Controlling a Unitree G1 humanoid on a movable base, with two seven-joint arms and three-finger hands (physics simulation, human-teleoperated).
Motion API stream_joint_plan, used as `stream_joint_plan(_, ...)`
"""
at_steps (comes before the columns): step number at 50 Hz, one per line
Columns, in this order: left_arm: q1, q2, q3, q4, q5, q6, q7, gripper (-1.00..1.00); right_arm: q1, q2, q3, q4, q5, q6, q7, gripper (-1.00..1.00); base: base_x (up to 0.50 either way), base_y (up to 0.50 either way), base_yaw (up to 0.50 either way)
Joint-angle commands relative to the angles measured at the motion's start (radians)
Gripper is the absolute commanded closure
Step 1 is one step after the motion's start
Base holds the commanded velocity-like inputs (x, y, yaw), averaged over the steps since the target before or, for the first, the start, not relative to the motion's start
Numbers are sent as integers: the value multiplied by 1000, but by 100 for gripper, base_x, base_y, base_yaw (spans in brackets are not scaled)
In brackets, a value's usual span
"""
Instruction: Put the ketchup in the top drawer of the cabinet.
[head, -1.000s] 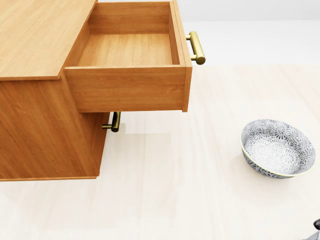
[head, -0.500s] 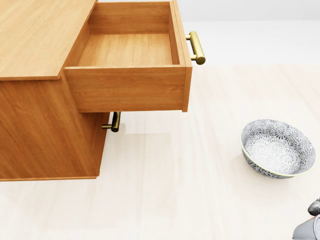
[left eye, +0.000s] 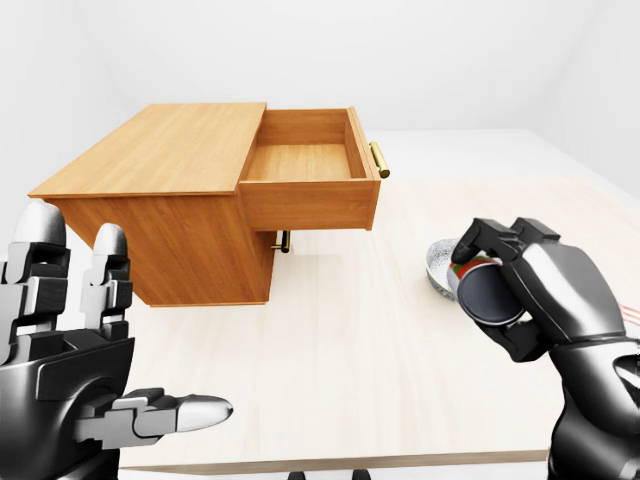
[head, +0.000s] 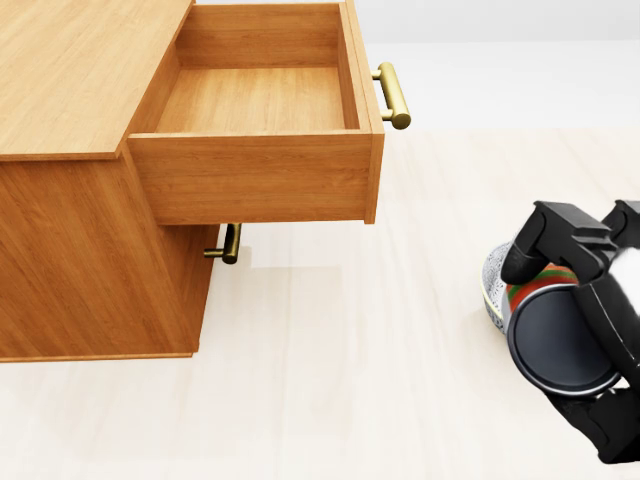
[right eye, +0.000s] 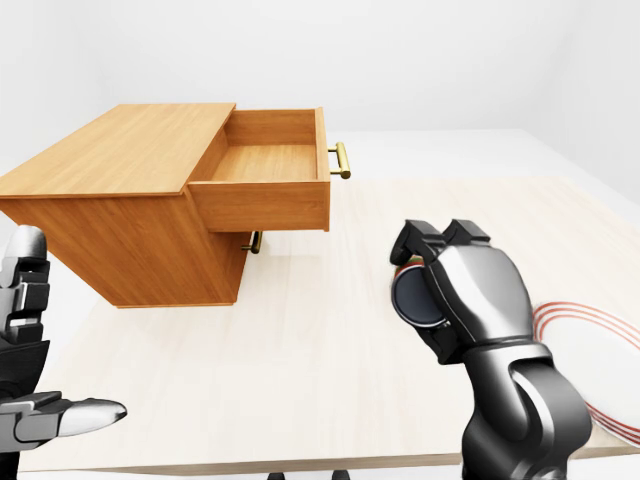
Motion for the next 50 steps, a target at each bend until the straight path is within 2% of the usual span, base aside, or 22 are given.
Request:
stream_joint_plan(1, 4, 14, 3, 0, -16, 0, 12, -100, -205, 51, 246, -128, -290, 0, 0, 100, 0, 0, 0)
stream_joint_plan(5, -3, 10, 7, 0, -14, 0, 10, -100, -269, 82, 338, -130, -417, 0, 0, 100, 0, 0, 0)
stream_joint_plan(15, -1, 13, 3, 0, -14, 0, 13, -100, -296, 118, 485, -171, -520, 0, 0, 100, 0, 0, 0)
stream_joint_plan(23, 1, 6, -3, 0, -4, 0, 5, -100, -289, 340, 524, -171, -643, 0, 0, 100, 0, 0, 0)
stream_joint_plan(32, 0, 4, 3, 0, -8, 0, 3, -100, -278, 523, 591, -171, -763, 0, 0, 100, 0, 0, 0)
stream_joint_plan(39, -1, 3, 9, 0, -11, 0, 0, -100, -261, 529, 689, -172, -861, 0, 0, 100, 0, 0, 0)
stream_joint_plan(50, 7, 11, -7, 0, -7, 0, 7, -100, -306, 529, 879, -172, -993, 0, 0, 100, 0, 0, 0)
